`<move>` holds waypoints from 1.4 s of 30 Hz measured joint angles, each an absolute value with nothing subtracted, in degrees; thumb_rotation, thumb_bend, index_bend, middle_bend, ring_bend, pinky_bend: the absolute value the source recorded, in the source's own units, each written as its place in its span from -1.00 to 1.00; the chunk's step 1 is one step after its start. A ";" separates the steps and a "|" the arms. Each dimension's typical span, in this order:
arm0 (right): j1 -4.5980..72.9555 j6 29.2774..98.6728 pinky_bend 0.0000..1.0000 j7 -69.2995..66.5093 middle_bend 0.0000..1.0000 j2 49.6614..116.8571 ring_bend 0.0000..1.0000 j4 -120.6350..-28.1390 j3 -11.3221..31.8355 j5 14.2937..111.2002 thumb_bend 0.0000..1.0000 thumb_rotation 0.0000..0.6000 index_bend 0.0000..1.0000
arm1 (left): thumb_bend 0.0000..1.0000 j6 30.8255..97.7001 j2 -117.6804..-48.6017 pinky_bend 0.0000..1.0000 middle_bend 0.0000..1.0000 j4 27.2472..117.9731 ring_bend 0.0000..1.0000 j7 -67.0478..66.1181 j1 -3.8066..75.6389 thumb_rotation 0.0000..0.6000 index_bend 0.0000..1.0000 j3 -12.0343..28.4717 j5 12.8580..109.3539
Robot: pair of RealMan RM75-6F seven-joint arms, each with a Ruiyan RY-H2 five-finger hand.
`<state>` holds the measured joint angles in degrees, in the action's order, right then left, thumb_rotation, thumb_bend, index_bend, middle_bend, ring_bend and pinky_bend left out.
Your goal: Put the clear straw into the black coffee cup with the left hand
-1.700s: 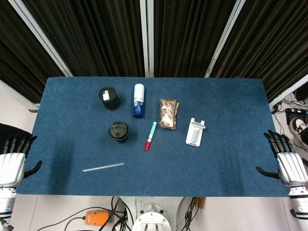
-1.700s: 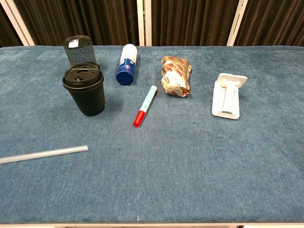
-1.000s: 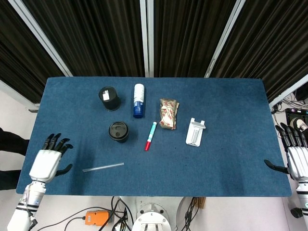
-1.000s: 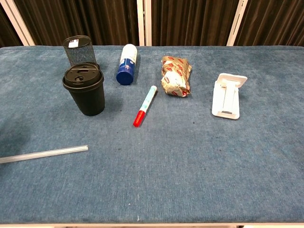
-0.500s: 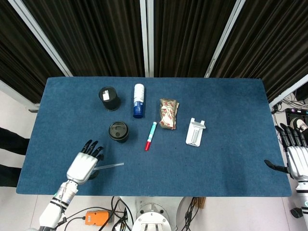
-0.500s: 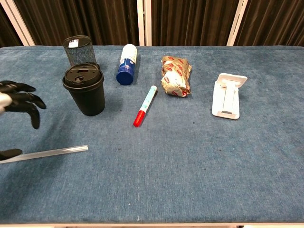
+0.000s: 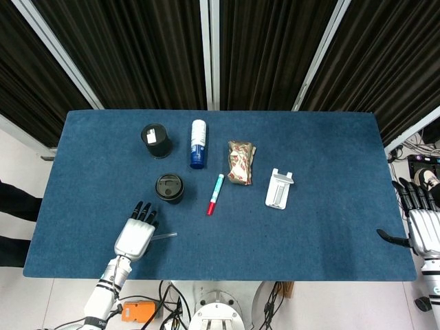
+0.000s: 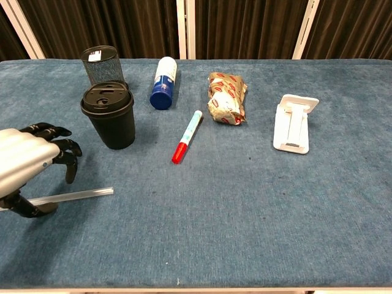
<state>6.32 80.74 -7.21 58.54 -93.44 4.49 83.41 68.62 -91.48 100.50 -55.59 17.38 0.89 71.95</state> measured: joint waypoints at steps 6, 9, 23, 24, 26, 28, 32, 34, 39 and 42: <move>6.45 80.45 -0.95 -7.24 -0.87 58.74 -1.00 -93.29 4.56 83.23 -0.56 1.00 -1.00 | -0.59 68.99 -92.82 -1.00 -0.58 99.40 -0.89 -55.51 17.98 1.00 -0.02 0.70 69.73; 6.56 80.10 -0.95 -7.30 -0.87 58.90 -1.00 -93.19 4.54 83.06 -0.56 1.00 -1.00 | -0.57 69.21 -93.02 -1.00 -0.57 99.22 -0.89 -55.20 18.24 1.00 0.01 0.31 69.48; 6.69 79.48 -0.95 -7.21 -0.87 59.04 -1.00 -93.02 4.58 82.51 -0.56 1.00 -1.00 | -0.39 69.72 -93.43 -1.00 -0.49 97.81 -0.87 -53.05 19.13 1.00 0.13 -0.87 68.98; 6.69 79.49 -0.95 -7.22 -0.87 59.02 -1.00 -93.05 4.59 82.51 -0.56 1.00 -1.00 | -0.37 69.75 -93.33 -1.00 -0.49 97.81 -0.87 -52.75 19.15 1.00 0.13 -0.92 69.02; 6.65 79.51 -0.95 -7.21 -0.87 59.02 -1.00 -93.09 4.58 82.47 -0.56 1.00 -1.00 | -0.34 69.90 -93.03 -1.00 -0.49 97.86 -0.87 -51.80 19.15 1.00 0.15 -1.01 69.29; 6.63 79.51 -0.95 -7.21 -0.87 59.02 -1.00 -93.12 4.57 82.45 -0.56 1.00 -1.00 | -0.31 70.24 -92.58 -1.00 -0.49 97.96 -0.87 -50.29 19.06 1.00 0.16 -1.08 69.94; 6.65 79.26 -0.95 -7.13 -0.87 59.01 -1.00 -93.15 4.47 82.42 -0.56 1.00 -1.00 | -0.31 71.38 -91.00 -1.00 -0.49 98.69 -0.87 -45.66 18.56 1.00 0.16 -1.07 71.73; 6.72 78.96 -0.95 -7.02 -0.87 59.06 -1.00 -93.12 4.36 82.42 -0.56 1.00 -1.00 | -0.31 72.13 -89.56 -1.00 -0.49 99.58 -0.87 -42.00 18.15 1.00 0.16 -0.92 72.76; 7.22 77.14 -0.95 -6.43 -0.87 59.40 -1.00 -92.97 3.71 82.50 -0.56 1.00 -1.00 | -0.30 74.59 -85.21 -1.00 -0.49 102.14 -0.87 -30.77 16.96 1.00 0.16 0.15 75.45; 7.66 75.78 -0.95 -6.06 -0.87 59.91 -1.00 -92.82 3.15 82.64 -0.56 1.00 -1.00 | -0.30 76.52 -82.79 -1.00 -0.49 103.34 -0.89 -22.03 16.24 1.00 0.16 1.62 77.04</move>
